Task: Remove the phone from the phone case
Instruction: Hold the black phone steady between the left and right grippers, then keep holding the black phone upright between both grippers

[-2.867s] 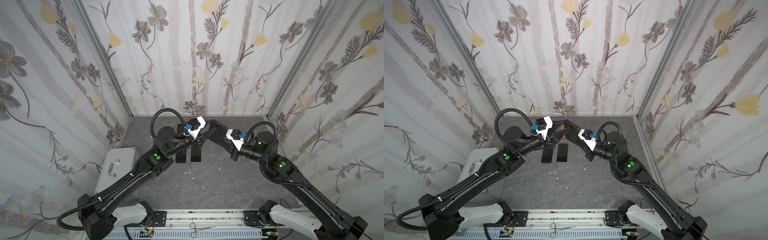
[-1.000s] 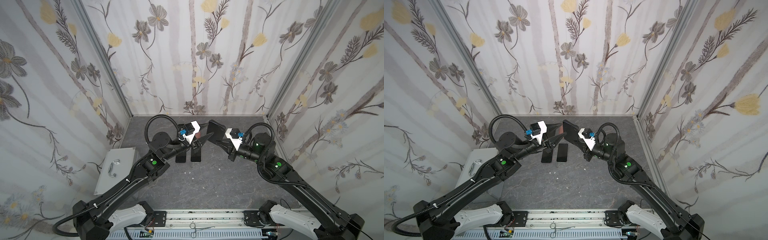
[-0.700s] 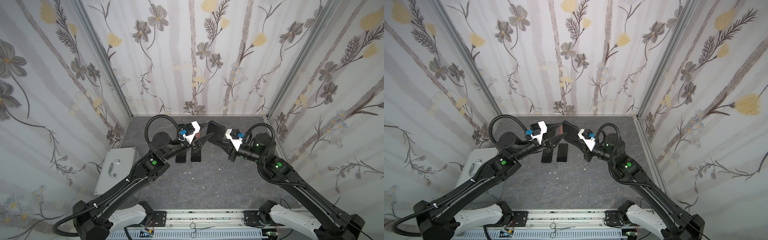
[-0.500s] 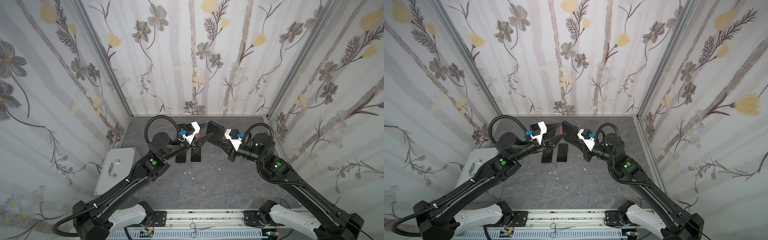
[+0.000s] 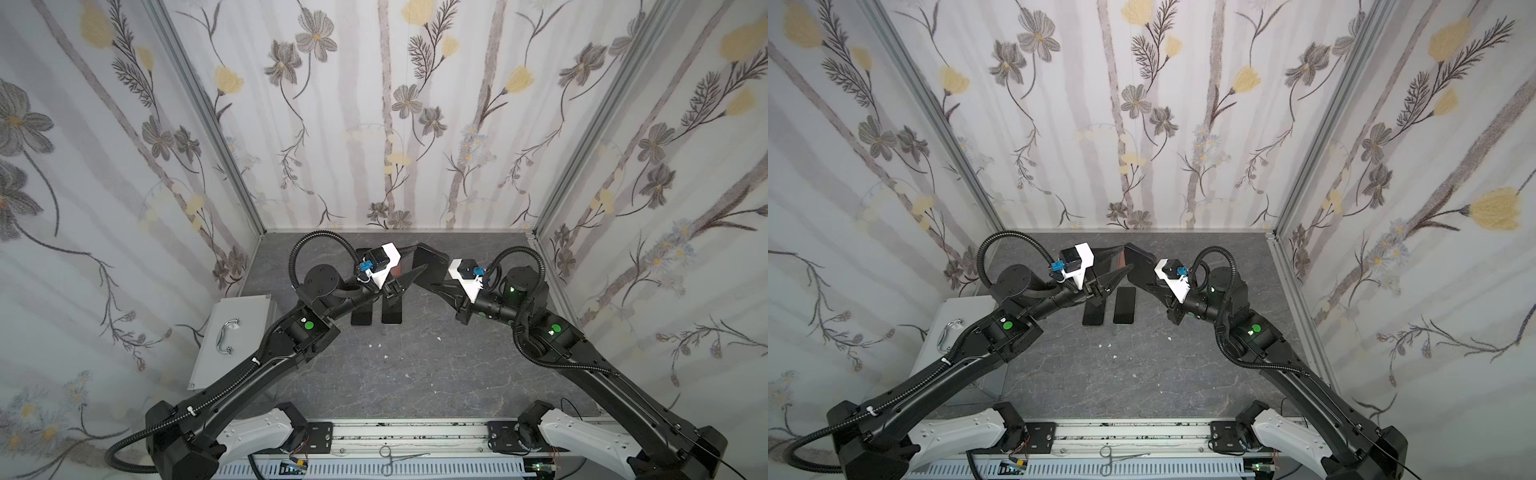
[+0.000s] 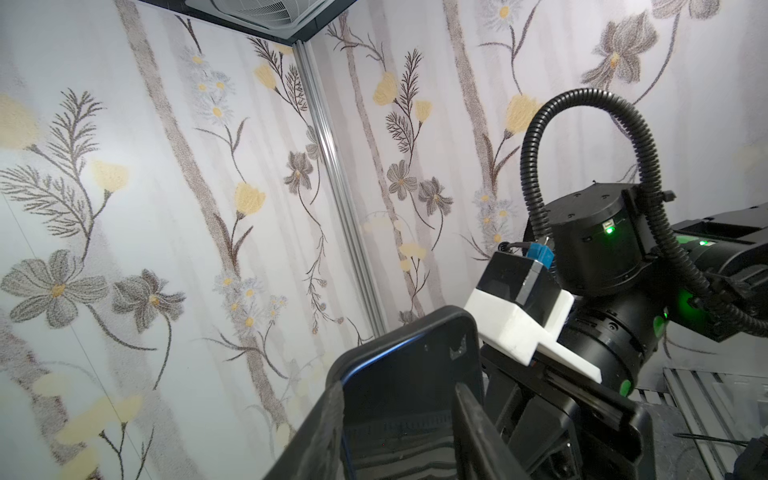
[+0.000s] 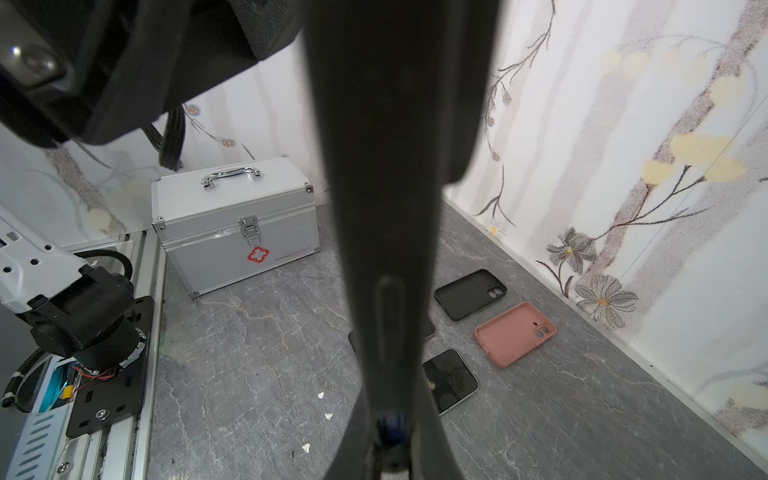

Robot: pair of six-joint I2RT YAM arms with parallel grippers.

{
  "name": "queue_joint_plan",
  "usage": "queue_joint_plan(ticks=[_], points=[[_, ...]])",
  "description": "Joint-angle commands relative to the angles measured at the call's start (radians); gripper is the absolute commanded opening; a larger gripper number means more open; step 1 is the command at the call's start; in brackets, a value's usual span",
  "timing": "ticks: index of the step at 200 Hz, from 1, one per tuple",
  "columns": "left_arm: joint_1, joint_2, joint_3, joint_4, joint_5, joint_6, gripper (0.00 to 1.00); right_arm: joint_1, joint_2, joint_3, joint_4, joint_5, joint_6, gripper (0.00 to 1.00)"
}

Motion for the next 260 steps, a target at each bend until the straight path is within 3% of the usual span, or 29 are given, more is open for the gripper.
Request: queue_joint_plan(ticks=[1,260], points=[[0.0,-0.007,-0.004,0.04,-0.019,0.01,0.45,-0.001,-0.003,0.002,0.046,0.004,-0.014,0.0],[-0.001,0.035,0.005,0.042,-0.024,0.009,0.48,0.009,0.016,0.012,0.024,-0.096,-0.064,0.0]])
